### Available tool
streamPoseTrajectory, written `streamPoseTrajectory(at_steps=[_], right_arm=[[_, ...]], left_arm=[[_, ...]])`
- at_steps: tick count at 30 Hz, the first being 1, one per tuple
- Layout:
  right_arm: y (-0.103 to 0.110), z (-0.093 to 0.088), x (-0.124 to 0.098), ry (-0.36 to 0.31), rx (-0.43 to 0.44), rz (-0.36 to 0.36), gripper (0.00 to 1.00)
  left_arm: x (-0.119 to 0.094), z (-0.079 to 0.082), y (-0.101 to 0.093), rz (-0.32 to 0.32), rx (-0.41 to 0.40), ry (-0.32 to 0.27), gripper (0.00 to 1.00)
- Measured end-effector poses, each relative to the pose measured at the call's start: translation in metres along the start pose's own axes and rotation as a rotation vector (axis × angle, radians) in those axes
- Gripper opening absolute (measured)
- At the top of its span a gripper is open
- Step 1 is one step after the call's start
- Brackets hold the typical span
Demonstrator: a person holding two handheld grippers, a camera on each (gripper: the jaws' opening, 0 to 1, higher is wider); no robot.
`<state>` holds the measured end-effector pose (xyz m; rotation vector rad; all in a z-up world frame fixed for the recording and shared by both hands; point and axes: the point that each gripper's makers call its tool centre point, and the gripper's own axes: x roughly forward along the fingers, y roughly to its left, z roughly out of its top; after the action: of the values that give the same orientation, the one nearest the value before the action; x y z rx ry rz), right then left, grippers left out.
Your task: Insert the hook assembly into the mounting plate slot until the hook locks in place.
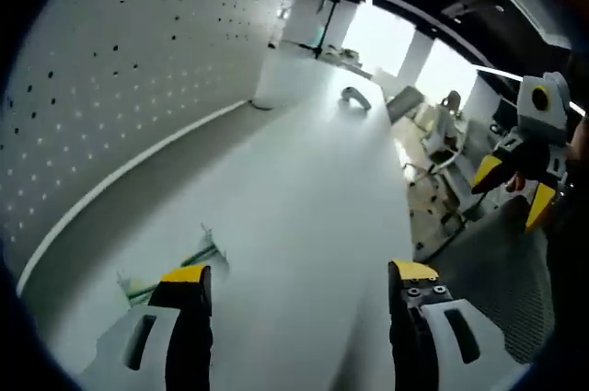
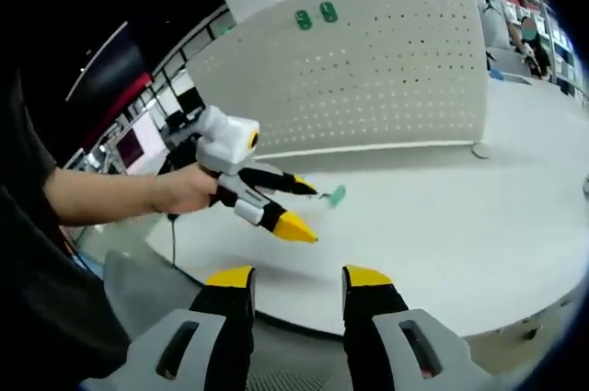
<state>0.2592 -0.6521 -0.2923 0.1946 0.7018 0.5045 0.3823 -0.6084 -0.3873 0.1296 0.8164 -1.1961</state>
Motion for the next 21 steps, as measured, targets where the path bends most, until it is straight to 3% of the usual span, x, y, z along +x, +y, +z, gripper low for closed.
streamPoseTrajectory(at_steps=[10, 21], right_arm=[[-0.007, -0.001, 0.004, 0.015, 0.017, -0.009, 0.37], [-0.012, -0.005, 0.004, 0.022, 0.030, -0.017, 0.37]], left_arm=[[0.013, 0.002, 0.008, 0.008, -0.058, -0.008, 0.75], [0.031, 0.006, 0.035, 0.117, -0.200, -0.047, 0.46]])
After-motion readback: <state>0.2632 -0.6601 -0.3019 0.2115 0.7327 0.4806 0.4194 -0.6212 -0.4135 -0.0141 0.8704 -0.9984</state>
